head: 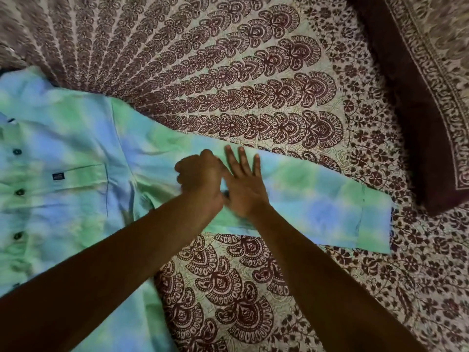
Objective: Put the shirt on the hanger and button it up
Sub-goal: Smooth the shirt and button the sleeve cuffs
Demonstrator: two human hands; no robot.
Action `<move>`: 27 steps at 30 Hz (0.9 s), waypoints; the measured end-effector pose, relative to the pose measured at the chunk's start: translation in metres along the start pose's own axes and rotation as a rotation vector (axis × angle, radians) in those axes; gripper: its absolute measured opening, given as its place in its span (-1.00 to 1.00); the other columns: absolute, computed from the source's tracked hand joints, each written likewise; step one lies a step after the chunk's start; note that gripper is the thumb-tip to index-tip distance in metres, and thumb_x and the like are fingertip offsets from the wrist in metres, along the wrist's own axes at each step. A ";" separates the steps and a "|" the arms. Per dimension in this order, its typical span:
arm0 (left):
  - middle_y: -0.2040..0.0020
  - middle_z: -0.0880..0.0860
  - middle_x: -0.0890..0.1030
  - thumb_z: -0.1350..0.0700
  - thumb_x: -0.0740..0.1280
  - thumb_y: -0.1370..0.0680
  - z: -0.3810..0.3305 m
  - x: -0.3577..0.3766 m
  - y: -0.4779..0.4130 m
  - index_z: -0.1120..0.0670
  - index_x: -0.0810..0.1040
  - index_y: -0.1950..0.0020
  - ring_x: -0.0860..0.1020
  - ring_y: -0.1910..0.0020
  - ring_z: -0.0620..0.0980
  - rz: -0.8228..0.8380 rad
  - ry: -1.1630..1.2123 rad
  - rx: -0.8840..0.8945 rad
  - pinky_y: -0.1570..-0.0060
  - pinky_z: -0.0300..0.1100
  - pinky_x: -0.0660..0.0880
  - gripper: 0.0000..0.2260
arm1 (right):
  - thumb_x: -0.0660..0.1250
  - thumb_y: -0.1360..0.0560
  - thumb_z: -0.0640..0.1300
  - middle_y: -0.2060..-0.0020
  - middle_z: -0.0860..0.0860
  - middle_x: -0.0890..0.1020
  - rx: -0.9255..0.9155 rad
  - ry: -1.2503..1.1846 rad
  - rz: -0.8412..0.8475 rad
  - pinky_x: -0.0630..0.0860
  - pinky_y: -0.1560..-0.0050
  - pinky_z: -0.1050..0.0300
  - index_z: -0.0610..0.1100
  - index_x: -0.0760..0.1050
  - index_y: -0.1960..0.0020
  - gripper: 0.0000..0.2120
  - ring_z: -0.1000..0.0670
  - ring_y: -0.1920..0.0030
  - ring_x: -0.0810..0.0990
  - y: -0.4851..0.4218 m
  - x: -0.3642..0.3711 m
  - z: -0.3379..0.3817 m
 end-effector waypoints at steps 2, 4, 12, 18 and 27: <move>-0.32 0.18 0.42 0.08 0.20 -0.56 -0.030 -0.004 -0.010 0.13 0.40 -0.30 0.39 -0.30 0.17 -0.035 -0.346 0.405 -0.23 -0.05 0.31 -0.67 | -0.14 -0.41 0.41 -0.53 -0.05 0.00 0.033 0.038 -0.064 -0.07 -0.43 -0.35 0.03 0.02 -0.52 -0.22 -0.18 -0.52 -0.07 0.013 0.006 -0.017; -0.43 0.23 0.27 -0.12 0.08 -0.53 -0.044 0.007 -0.034 0.07 0.30 -0.42 0.22 -0.43 0.21 0.030 -0.786 0.775 -0.37 0.14 0.13 -0.50 | -0.04 -0.41 0.46 -0.53 -0.03 0.01 0.127 0.064 -0.115 -0.12 -0.43 -0.34 0.06 0.02 -0.52 -0.21 -0.18 -0.52 -0.06 0.031 0.011 -0.045; -0.51 0.01 -0.32 -0.57 -0.10 -0.30 -0.043 0.026 -0.119 -0.20 -0.28 -0.47 -0.28 -0.47 0.27 0.280 -1.471 0.932 -0.31 0.43 -0.21 -0.13 | -0.09 -0.40 0.49 -0.53 -0.04 -0.09 0.288 0.064 -0.152 -0.26 -0.43 -0.27 0.07 -0.07 -0.53 -0.17 -0.17 -0.52 -0.17 0.060 0.007 -0.082; -0.54 0.13 -0.03 -0.35 0.08 -0.48 -0.063 0.028 -0.107 -0.09 -0.02 -0.52 -0.04 -0.48 0.32 0.102 -1.322 1.019 -0.31 0.42 -0.11 -0.31 | -0.12 -0.46 0.40 -0.52 -0.02 -0.17 0.307 -0.031 -0.150 -0.31 -0.45 -0.21 0.06 -0.13 -0.53 -0.25 -0.15 -0.51 -0.25 0.069 0.007 -0.095; 0.00 0.18 0.63 0.04 0.46 -0.41 -0.053 0.130 0.005 0.11 0.61 -0.08 0.57 -0.01 0.22 0.580 -1.124 1.477 -0.08 0.00 0.41 -0.71 | 0.16 -0.48 0.03 -0.24 -0.19 0.50 1.027 -0.149 -0.661 0.29 -0.28 -0.08 -0.13 0.50 -0.23 -0.60 -0.27 -0.27 0.42 0.189 -0.033 -0.223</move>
Point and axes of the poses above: each hand's wrist, its own y-axis away from the middle knuckle, its own x-axis out of the palm, z = x × y, the point moved 8 cm from there along -y, towards the middle knuckle
